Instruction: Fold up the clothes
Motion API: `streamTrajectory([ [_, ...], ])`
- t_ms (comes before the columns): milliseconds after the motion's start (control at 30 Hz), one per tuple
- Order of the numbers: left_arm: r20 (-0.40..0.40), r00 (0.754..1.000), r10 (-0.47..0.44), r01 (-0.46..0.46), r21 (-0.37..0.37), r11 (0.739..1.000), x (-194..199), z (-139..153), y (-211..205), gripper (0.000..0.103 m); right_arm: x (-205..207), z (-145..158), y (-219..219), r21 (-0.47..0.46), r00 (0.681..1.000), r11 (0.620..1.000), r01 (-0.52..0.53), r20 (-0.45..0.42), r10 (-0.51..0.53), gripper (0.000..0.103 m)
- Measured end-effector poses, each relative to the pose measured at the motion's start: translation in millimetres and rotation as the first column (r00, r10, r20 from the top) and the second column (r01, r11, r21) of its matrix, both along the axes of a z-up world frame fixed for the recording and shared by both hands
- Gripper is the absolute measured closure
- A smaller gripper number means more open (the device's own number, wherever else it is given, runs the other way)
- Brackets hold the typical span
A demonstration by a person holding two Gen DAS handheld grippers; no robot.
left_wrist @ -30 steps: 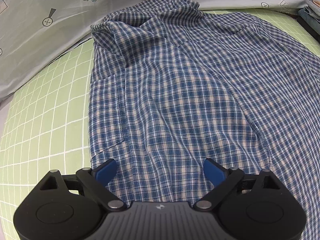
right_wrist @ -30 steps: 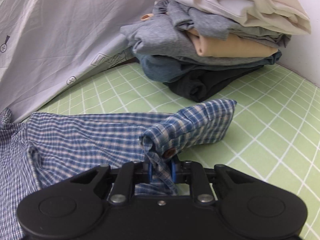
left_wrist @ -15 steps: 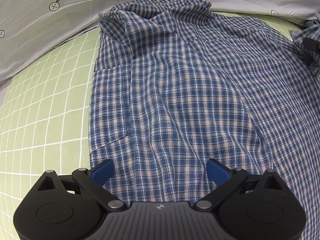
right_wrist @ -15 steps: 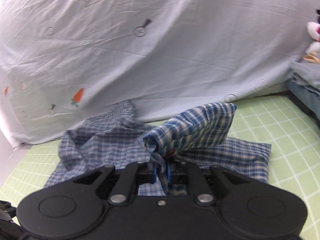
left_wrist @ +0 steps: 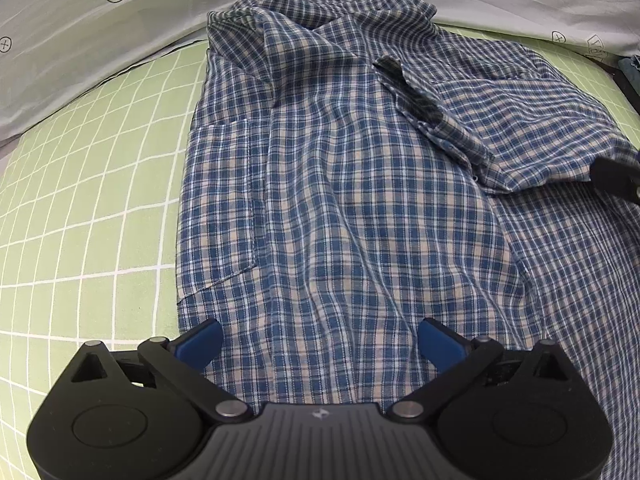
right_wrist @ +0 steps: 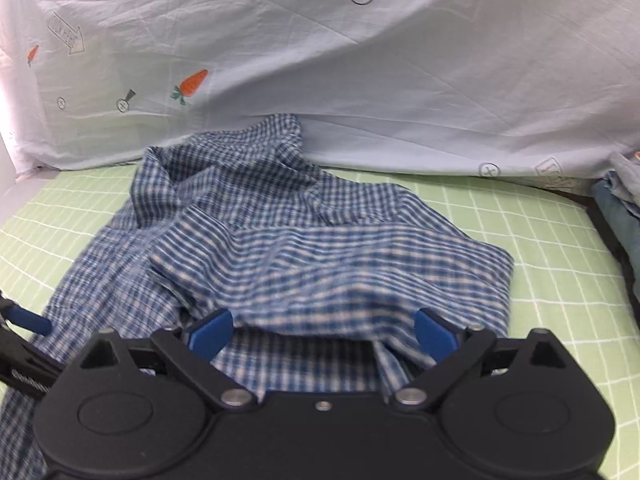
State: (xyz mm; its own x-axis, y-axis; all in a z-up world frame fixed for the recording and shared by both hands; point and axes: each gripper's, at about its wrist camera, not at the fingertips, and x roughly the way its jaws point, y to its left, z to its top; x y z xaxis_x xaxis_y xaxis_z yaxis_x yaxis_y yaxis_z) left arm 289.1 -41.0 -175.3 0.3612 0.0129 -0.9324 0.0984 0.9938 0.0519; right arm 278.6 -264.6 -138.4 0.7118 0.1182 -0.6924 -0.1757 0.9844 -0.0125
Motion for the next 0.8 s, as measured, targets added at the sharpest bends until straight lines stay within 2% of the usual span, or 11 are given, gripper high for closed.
streamTrajectory([
  [100, -0.006, 1.0, 0.009, -0.009, 0.001, 1.0, -0.1, 0.4, -0.5, 0.001, -16.8, -17.5, -18.1, -0.051, 0.995, 0.995, 0.085, -0.05, -0.088, 0.004],
  [233, 0.009, 1.0, 0.007, -0.007, -0.013, 1.0, -5.1, 10.0, -0.8, 0.004, -41.2, -31.8, -38.1, -0.081, 0.969, 0.973, 0.214, -0.105, -0.222, 0.003],
  [333, 0.046, 0.999, 0.001, 0.001, -0.051, 0.999, -7.7, 22.8, -2.8, 0.012, -54.2, -37.3, -45.8, -0.091, 0.949, 0.953, 0.289, -0.104, -0.298, 0.003],
  [400, 0.074, 0.997, -0.007, 0.013, -0.081, 0.997, -8.3, 32.4, -5.1, 0.024, -59.2, -42.1, -48.3, -0.111, 0.937, 0.94, 0.322, -0.105, -0.333, 0.003],
  [600, 0.157, 0.985, -0.069, 0.097, -0.178, 0.979, 12.1, 51.1, -21.3, 0.054, -59.5, -46.9, -51.9, -0.066, 0.93, 0.936, 0.345, -0.11, -0.35, 0.0],
  [667, 0.176, 0.98, -0.092, 0.127, -0.203, 0.971, 22.8, 54.1, -28.9, 0.055, -59.0, -48.1, -53.0, -0.047, 0.929, 0.936, 0.349, -0.111, -0.352, 0.0],
  [800, 0.201, 0.975, -0.097, 0.138, -0.206, 0.969, 45.2, 51.9, -40.3, 0.054, -58.0, -50.3, -54.7, -0.011, 0.928, 0.935, 0.355, -0.114, -0.354, 0.0],
])
